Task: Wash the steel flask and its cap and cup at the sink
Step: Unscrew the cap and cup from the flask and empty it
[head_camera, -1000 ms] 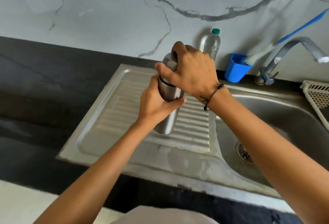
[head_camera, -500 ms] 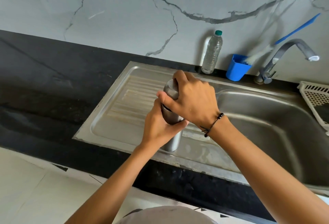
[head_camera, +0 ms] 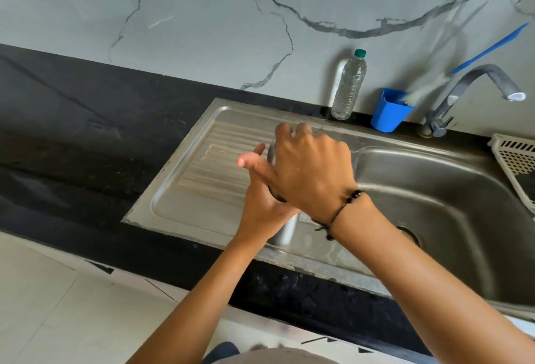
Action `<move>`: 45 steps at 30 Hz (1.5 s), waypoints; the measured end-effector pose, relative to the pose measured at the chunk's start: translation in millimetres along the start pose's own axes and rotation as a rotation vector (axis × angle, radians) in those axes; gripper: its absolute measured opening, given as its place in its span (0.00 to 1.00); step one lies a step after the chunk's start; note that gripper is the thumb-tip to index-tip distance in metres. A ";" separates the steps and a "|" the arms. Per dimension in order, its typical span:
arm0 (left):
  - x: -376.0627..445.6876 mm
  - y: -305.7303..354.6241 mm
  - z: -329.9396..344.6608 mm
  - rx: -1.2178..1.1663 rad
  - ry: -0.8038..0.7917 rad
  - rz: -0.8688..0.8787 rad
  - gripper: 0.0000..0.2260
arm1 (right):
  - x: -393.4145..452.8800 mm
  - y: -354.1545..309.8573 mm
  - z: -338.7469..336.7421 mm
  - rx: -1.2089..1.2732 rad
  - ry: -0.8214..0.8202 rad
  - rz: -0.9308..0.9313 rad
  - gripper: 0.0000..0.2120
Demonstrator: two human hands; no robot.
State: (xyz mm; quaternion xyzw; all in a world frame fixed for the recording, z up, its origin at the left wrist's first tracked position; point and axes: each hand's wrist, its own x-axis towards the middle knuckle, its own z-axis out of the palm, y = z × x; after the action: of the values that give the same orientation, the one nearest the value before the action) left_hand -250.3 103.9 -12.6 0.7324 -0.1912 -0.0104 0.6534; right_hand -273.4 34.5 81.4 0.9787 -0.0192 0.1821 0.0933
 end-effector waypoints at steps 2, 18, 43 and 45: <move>-0.7 1.8 -0.3 0.030 0.004 -0.021 0.29 | 0.0 -11.5 2.1 -0.111 0.050 0.073 0.41; 16.3 -37.3 -10.6 -0.129 -0.149 0.008 0.26 | 21.8 43.7 30.6 0.702 0.008 -0.449 0.18; 14.0 -43.6 -5.3 -0.147 -0.109 0.023 0.27 | 23.4 54.4 -31.8 0.146 -0.339 -0.484 0.38; 12.5 -42.7 -5.7 -0.133 -0.085 0.029 0.28 | 22.6 51.4 -30.9 0.086 -0.311 -0.478 0.36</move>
State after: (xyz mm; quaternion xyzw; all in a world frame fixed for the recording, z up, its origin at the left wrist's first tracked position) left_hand -225.9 108.8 -49.9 0.6833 -0.2281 -0.0449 0.6921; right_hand -266.9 -10.2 126.9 0.9746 0.2058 0.0034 0.0881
